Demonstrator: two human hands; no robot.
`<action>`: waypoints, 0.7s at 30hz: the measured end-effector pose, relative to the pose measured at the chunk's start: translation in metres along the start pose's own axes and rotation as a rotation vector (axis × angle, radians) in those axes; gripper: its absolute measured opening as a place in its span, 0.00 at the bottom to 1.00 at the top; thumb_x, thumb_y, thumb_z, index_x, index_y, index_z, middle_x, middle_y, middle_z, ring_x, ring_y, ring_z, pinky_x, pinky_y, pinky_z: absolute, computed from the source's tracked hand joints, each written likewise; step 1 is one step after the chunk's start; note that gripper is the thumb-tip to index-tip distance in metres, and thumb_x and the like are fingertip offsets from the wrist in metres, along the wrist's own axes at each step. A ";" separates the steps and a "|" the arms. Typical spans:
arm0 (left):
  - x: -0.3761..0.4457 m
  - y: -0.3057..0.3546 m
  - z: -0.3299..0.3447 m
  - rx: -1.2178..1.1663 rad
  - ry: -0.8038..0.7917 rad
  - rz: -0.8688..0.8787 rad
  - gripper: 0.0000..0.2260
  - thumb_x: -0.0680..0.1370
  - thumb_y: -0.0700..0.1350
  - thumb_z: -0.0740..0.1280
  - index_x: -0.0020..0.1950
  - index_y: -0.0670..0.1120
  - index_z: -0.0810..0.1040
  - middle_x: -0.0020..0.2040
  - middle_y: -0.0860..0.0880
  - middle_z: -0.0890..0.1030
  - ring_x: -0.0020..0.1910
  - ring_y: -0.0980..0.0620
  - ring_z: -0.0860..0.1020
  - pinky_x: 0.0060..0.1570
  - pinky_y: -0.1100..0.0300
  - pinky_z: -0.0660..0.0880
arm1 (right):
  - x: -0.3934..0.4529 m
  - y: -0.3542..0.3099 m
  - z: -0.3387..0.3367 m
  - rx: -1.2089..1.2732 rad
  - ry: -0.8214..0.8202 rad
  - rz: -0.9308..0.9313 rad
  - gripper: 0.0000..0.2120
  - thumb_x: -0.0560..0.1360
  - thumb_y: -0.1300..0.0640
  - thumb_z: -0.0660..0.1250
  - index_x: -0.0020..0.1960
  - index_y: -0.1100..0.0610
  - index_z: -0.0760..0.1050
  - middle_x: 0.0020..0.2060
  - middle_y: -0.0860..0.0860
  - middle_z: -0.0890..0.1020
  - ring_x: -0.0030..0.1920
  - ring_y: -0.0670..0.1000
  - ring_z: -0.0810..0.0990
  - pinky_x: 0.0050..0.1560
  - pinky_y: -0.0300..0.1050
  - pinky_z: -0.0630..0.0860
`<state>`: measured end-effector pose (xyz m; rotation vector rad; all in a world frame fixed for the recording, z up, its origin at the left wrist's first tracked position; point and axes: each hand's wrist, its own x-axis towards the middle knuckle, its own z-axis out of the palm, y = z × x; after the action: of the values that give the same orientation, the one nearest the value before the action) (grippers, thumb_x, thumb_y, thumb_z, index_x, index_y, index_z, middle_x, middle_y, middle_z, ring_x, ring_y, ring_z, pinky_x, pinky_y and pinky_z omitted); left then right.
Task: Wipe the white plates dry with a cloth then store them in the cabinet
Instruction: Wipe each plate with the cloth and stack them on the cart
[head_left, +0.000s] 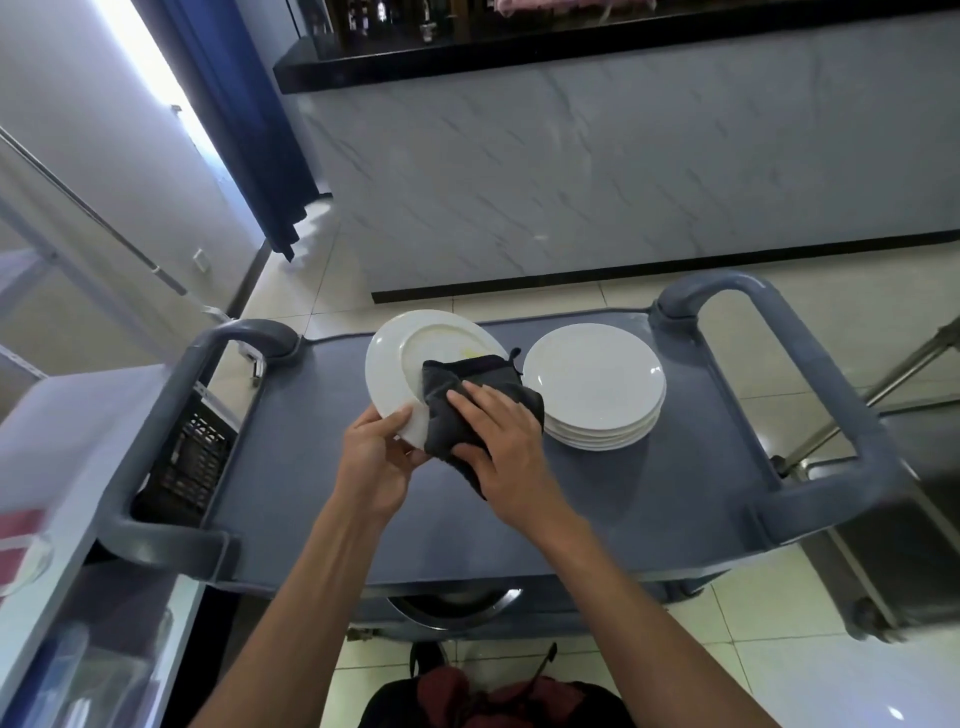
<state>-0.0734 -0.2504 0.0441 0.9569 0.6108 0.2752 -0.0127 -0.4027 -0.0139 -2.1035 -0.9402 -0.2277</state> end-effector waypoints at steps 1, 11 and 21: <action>0.000 0.002 -0.002 0.001 -0.012 0.000 0.10 0.80 0.33 0.61 0.59 0.38 0.79 0.51 0.40 0.85 0.46 0.43 0.84 0.43 0.48 0.84 | 0.001 0.002 0.000 -0.013 0.015 -0.002 0.25 0.80 0.51 0.62 0.76 0.49 0.65 0.74 0.49 0.69 0.74 0.52 0.66 0.70 0.60 0.65; 0.005 0.019 -0.025 0.051 -0.093 0.046 0.12 0.76 0.36 0.65 0.59 0.38 0.80 0.52 0.41 0.85 0.48 0.43 0.84 0.43 0.45 0.84 | 0.015 0.005 -0.009 -0.016 0.172 -0.022 0.26 0.76 0.63 0.65 0.73 0.52 0.71 0.69 0.48 0.75 0.62 0.53 0.74 0.58 0.56 0.74; 0.007 0.026 -0.036 0.114 -0.186 0.049 0.12 0.73 0.37 0.65 0.53 0.41 0.84 0.47 0.43 0.85 0.42 0.45 0.84 0.40 0.46 0.84 | 0.038 0.013 -0.020 0.074 0.239 0.060 0.25 0.76 0.65 0.63 0.72 0.54 0.72 0.68 0.51 0.75 0.62 0.55 0.73 0.67 0.50 0.70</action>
<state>-0.0884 -0.2076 0.0480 1.0948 0.4362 0.1930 0.0258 -0.4019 0.0088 -1.9816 -0.7324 -0.3974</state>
